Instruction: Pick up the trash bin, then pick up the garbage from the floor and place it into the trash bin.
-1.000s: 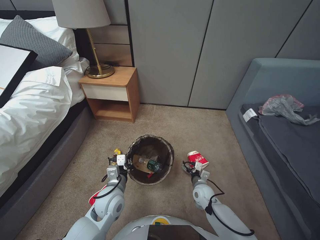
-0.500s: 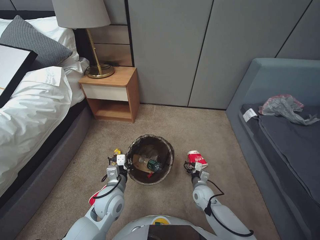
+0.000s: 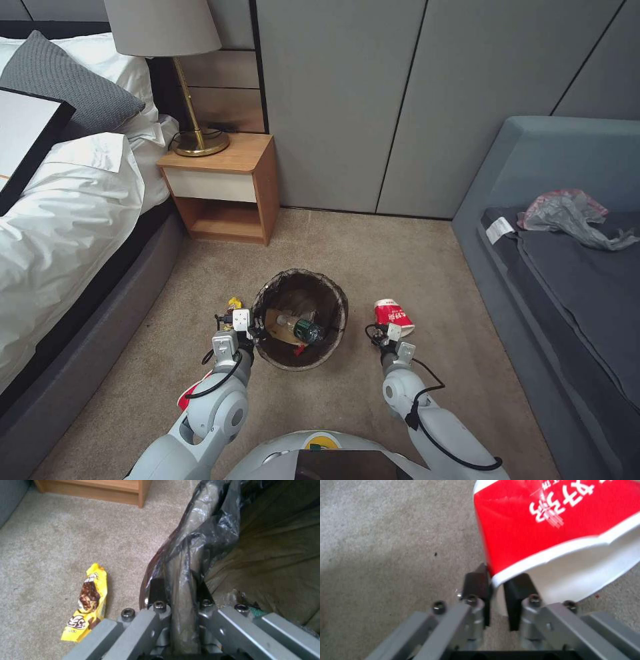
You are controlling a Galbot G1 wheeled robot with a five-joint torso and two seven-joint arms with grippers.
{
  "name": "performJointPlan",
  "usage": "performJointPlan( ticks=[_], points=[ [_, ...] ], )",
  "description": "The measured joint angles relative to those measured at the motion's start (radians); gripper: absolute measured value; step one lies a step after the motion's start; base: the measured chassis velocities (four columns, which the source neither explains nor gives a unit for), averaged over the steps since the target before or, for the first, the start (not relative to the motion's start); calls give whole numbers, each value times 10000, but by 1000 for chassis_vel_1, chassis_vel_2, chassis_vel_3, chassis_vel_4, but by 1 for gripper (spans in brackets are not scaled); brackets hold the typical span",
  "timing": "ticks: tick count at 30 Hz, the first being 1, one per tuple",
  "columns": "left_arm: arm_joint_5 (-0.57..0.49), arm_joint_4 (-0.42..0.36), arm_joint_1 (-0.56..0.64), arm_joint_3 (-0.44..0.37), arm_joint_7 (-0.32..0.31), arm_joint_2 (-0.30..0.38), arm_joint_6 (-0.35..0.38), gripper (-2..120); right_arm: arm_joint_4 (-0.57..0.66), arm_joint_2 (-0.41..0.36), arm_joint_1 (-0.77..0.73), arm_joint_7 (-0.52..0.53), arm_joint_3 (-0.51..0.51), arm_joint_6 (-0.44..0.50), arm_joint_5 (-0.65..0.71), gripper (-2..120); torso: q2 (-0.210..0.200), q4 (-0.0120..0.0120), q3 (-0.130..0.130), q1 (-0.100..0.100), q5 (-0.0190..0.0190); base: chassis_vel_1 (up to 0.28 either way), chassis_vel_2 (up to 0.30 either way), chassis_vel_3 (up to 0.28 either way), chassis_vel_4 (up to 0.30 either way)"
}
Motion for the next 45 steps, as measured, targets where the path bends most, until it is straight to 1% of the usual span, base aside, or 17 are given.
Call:
performJointPlan(
  ticks=[2, 19, 21, 23, 24, 26, 27, 30, 31, 34, 35, 36, 38, 39, 40, 42, 45],
  points=[
    [0, -9, 5, -6, 0, 4, -2, 0, -26, 28, 19, 6, -7, 1, -33, 0, 0, 0, 0, 0, 0, 0, 0, 0, 0],
    [-28, 24, -81, 18, -20, -5, -12, 0, -228, 103, 150, 199, -36, 129, -190, 0, 0, 0, 0, 0, 0, 0, 0, 0, 0],
    [-35, 29, -81, 24, -22, -4, -13, 0, -192, 145, 146, 299, 22, 255, -392, 0, 0, 0, 0, 0, 1, 0, 0, 0, 0],
    [-48, 21, -73, 24, -23, 15, -12, 0, 310, 117, 29, 481, 202, 287, -573, 0, 0, -1, 0, 0, 2, 0, 0, 0, 0],
    [-48, 21, -73, 24, -23, 15, -12, 0, 310, 117, 29, 481, 202, 287, -573, 0, 0, -1, 0, 0, 2, 0, 0, 0, 0],
    [-54, 12, -68, 32, -25, 31, -8, 0, 1054, 5, -96, 745, 470, 286, -848, 0, 0, 0, -1, 0, 1, 0, 0, 0, 0],
    [-54, 12, -68, 32, -25, 31, -8, 0, 1054, 5, -96, 745, 470, 286, -848, 0, 0, 0, -1, 0, 1, 0, 0, 0, 0],
    [-55, 8, -74, 64, -24, 26, 4, 0, 1769, -107, -157, 976, 686, 274, -1017, 0, 0, -1, -1, 0, 1, 0, 0, 0, 0],
    [-55, 8, -74, 64, -24, 26, 4, 0, 1769, -107, -157, 976, 686, 274, -1017, 0, 0, -1, -1, 0, 1, 0, 0, 0, 0],
    [-43, 0, -76, 138, -24, 24, 41, 0, 3188, -295, -202, 1293, 1028, 203, -1188, 0, 0, 0, -1, 0, 0, 0, 0, 0, 0],
    [-43, 0, -76, 138, -24, 24, 41, 0, 3188, -295, -202, 1293, 1028, 203, -1188, 0, 0, 0, -1, 0, 0, 0, 0, 0, 0],
    [-36, -3, -70, 150, -24, 29, 46, 0, 3532, -360, -226, 1334, 1103, 189, -1221, 0, 0, 0, -1, 0, 1, 0, 0, 0, 0],
    [-19, -21, -38, 183, -20, 62, 64, 0, 4447, -641, -327, 1372, 1317, 184, -1303, 0, 0, 1, -1, 0, 1, 0, 0, 0, 0],
    [-19, -21, -38, 183, -20, 62, 64, 0, 4447, -641, -327, 1372, 1317, 184, -1303, 0, 0, 1, -1, 0, 1, 0, 0, 0, 0],
    [-17, -28, -29, 188, -19, 77, 70, 0, 4734, -772, -376, 1369, 1388, 184, -1331, 0, 0, 1, -1, 0, 1, 0, 0, 0, 0],
    [-12, -45, -10, 196, -13, 128, 81, 0, 5569, -1227, -570, 1253, 1627, 210, -1484, 0, 0, -1, -1, 0, 1, 0, 0, 0, 0],
    [-9, -45, -7, 202, -13, 151, 88, 0, 5972, -1466, -657, 1141, 1728, 249, -1565, 0, 0, -2, -1, 0, 2, 0, 0, 0, 0]
  ],
)
